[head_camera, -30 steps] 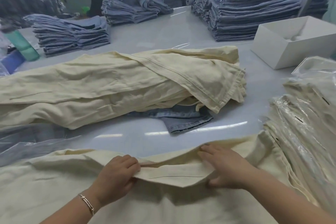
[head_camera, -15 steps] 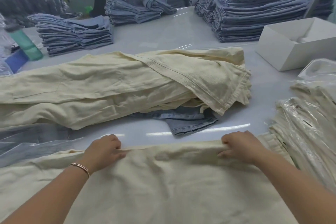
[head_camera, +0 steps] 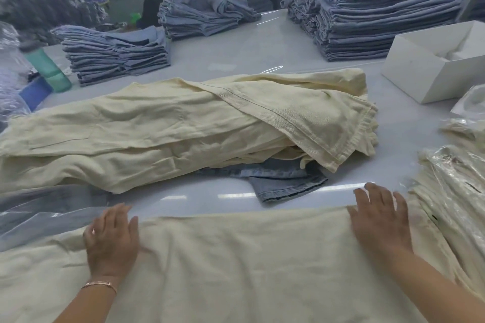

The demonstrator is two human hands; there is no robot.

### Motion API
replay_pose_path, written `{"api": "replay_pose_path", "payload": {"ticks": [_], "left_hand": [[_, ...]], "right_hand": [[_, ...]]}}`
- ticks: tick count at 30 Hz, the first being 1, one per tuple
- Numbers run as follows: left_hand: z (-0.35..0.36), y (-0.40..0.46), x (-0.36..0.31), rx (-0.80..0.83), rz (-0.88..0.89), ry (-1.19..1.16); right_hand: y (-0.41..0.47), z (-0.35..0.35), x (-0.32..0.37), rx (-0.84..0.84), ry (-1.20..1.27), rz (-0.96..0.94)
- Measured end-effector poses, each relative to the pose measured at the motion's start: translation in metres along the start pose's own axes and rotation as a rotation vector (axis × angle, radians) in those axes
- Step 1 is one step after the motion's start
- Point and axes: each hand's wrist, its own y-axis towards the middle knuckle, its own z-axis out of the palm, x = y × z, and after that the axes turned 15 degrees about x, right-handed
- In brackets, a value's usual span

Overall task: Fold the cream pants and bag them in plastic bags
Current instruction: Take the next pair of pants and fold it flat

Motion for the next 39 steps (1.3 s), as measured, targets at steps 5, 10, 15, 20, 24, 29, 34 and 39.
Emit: {"api": "replay_pose_path", "payload": {"ticks": [5, 10, 15, 20, 24, 29, 34, 39], "left_hand": [[-0.014, 0.001, 0.038, 0.199, -0.149, -0.134], [-0.02, 0.008, 0.061, 0.354, -0.08, -0.015], [-0.027, 0.031, 0.08, 0.374, -0.179, 0.119], [-0.012, 0.027, 0.041, 0.254, -0.37, -0.03], [-0.013, -0.009, -0.033, 0.142, 0.065, -0.224], [-0.006, -0.051, -0.071, 0.44, 0.405, -0.113], [-0.019, -0.046, -0.072, 0.536, 0.317, 0.001], [-0.043, -0.102, -0.132, 0.457, 0.548, -0.129]], "right_hand": [[-0.03, -0.005, 0.061, 0.169, 0.067, -0.414], [-0.03, 0.001, 0.078, 0.455, -0.02, -0.456], [-0.022, 0.008, 0.075, 0.482, -0.052, -0.469], [-0.02, 0.019, 0.073, 0.427, -0.031, -0.491], [-0.018, 0.023, 0.071, 0.425, -0.056, -0.487], [-0.027, 0.019, 0.072, 0.367, -0.081, -0.408], [-0.064, 0.011, 0.052, 0.405, -0.014, -0.307], [-0.101, -0.007, -0.003, 0.477, -0.051, -0.139]]}}
